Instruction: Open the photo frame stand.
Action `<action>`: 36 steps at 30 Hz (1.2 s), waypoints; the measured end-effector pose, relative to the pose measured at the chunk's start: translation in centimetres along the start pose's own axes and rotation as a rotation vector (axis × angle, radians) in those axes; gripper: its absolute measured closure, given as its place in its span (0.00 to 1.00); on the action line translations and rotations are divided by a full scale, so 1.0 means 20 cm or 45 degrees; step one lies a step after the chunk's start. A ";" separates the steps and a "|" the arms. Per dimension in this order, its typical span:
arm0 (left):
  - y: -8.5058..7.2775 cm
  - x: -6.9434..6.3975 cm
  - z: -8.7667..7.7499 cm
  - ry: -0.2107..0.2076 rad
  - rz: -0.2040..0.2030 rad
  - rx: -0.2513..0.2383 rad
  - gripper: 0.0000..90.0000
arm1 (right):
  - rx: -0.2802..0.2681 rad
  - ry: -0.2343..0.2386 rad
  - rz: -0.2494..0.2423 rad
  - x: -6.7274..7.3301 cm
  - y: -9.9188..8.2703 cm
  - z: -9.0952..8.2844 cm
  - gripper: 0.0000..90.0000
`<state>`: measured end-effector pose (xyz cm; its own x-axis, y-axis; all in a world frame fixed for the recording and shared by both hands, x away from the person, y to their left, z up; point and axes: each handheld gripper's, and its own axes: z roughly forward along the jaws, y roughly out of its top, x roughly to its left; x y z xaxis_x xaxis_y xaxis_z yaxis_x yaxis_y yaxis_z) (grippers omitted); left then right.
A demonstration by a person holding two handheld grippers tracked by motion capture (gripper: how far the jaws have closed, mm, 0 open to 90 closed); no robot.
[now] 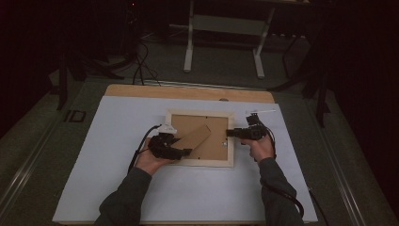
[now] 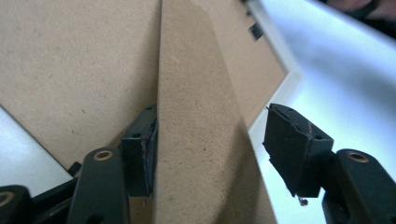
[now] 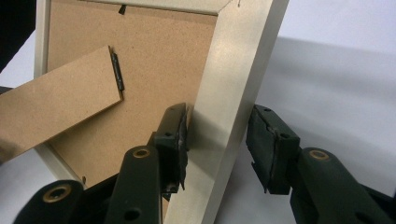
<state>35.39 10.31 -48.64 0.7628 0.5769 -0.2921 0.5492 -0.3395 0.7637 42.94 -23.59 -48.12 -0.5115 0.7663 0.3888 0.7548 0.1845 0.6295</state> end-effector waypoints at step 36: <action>0.08 0.05 0.01 0.001 -0.040 0.171 0.74 | -0.131 -0.132 -0.140 0.09 0.03 -0.09 0.66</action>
<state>37.09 10.09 -47.81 0.7443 0.5893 -0.3142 0.6135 -0.4173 0.6704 41.71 -23.24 -45.89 -0.5393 0.8054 0.2460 0.6480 0.2103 0.7320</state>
